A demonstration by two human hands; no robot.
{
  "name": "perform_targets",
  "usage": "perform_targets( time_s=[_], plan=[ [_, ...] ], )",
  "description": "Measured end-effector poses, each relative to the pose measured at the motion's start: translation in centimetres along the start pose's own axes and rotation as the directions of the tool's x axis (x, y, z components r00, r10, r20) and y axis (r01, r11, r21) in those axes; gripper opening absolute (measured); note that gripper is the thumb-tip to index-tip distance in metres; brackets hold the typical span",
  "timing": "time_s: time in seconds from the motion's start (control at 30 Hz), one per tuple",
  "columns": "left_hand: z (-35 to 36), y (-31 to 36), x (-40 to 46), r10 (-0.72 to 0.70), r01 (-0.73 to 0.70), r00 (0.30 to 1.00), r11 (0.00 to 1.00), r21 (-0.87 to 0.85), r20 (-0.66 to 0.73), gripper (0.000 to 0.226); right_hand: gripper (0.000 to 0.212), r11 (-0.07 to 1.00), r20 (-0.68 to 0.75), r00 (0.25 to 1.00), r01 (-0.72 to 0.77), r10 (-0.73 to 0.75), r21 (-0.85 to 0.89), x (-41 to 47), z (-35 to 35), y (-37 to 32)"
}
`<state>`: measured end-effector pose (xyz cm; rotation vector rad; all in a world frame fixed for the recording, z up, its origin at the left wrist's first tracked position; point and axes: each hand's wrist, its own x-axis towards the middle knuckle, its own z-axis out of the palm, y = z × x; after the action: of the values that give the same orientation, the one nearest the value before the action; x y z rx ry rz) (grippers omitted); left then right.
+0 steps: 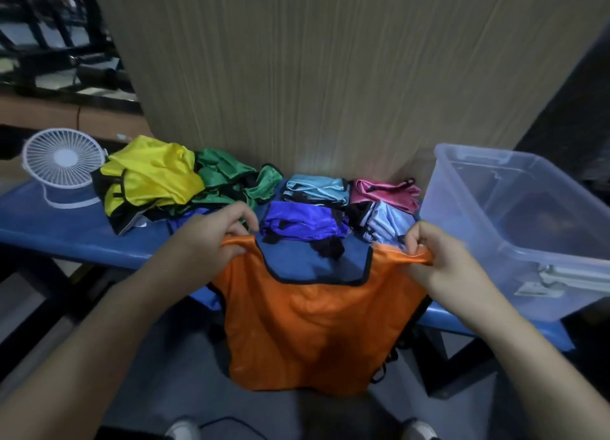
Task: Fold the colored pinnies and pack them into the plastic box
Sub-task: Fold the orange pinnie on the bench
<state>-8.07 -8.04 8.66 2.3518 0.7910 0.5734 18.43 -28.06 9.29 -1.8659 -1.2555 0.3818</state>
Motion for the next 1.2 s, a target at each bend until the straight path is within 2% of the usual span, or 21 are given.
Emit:
perform_targets(
  time_s=[0.1, 0.23, 0.27, 0.33, 0.4, 0.43, 0.57, 0.63, 0.77, 0.9, 1.0, 1.07, 1.13, 1.2],
  plan=[
    [1.1, 0.5, -0.3, 0.057, -0.058, 0.998, 0.997, 0.055, 0.011, 0.035, 0.035, 0.993, 0.071, 0.997, -0.01, 0.019, -0.114, 0.0, 1.2, -0.6],
    [2.6, 1.2, -0.3, 0.064, -0.07, 0.996, 0.994, 0.078, 0.069, 0.031, 0.062, 0.931, 0.188, 0.971, -0.068, 0.144, -0.36, -0.6, 2.6, -1.0],
    [2.9, 1.2, -0.3, 0.063, -0.069, 0.995, 0.993, 0.092, 0.071, 0.031, 0.062, 0.912, 0.213, 0.964, -0.062, 0.161, -0.406, -0.7, 2.8, -1.0],
    [3.5, 1.1, -0.4, 0.064, -0.07, 0.996, 0.991, 0.114, 0.059, 0.031, 0.041, 0.898, 0.255, 0.952, -0.043, 0.17, -0.438, -0.8, 3.1, -0.8],
    [3.8, 1.0, -0.4, 0.072, -0.075, 0.997, 0.989, 0.13, 0.029, 0.032, 0.008, 0.888, 0.268, 0.955, 0.013, 0.125, -0.46, -0.8, 3.4, -0.5],
    [3.8, 1.0, -0.4, 0.081, -0.082, 0.997, 0.988, 0.131, 0.012, 0.031, 0.004, 0.888, 0.256, 0.962, 0.03, 0.1, -0.459, -0.7, 3.5, -0.3],
    [4.3, 1.0, -0.5, 0.144, -0.136, 0.988, 0.983, 0.119, -0.055, 0.037, 0.008, 0.903, 0.148, 0.989, 0.039, 0.028, -0.427, -0.3, 3.5, 0.0],
    [4.5, 1.1, -0.6, 0.13, -0.12, 0.988, 0.985, 0.122, -0.082, 0.035, 0.011, 0.903, 0.101, 0.995, 0.064, -0.023, -0.425, -0.2, 3.7, 0.2],
    [4.9, 1.2, -0.6, 0.071, -0.054, 0.992, 0.986, 0.155, -0.107, 0.026, 0.014, 0.803, -0.026, 0.966, 0.199, -0.258, -0.562, 0.1, 4.3, 0.8],
    [5.5, 1.0, 0.1, -0.011, 0.028, 0.997, 0.974, 0.224, -0.08, 0.018, 0.014, 0.683, -0.106, 0.921, 0.197, -0.375, -0.703, 0.6, 4.4, 0.6],
    [6.1, 0.8, 0.5, -0.035, 0.05, 0.998, 0.965, 0.257, -0.06, 0.009, 0.029, 0.645, -0.138, 0.913, 0.158, -0.384, -0.747, 0.5, 4.0, -0.4],
    [6.3, 0.5, 0.5, -0.042, 0.049, 0.999, 0.958, 0.283, -0.032, 0.011, 0.031, 0.616, -0.14, 0.912, 0.142, -0.386, -0.775, 0.7, 3.8, -0.4],
    [6.3, 0.2, 0.4, -0.057, 0.047, 0.998, 0.948, 0.315, 0.022, 0.016, 0.021, 0.62, -0.101, 0.935, 0.142, -0.34, -0.772, 0.8, 3.8, 0.0],
    [6.3, 0.0, 0.3, -0.063, 0.03, 0.995, 0.937, 0.349, 0.081, 0.021, 0.01, 0.686, 0.0, 0.976, 0.154, -0.218, -0.711, 0.8, 3.6, 0.1]
  ],
)
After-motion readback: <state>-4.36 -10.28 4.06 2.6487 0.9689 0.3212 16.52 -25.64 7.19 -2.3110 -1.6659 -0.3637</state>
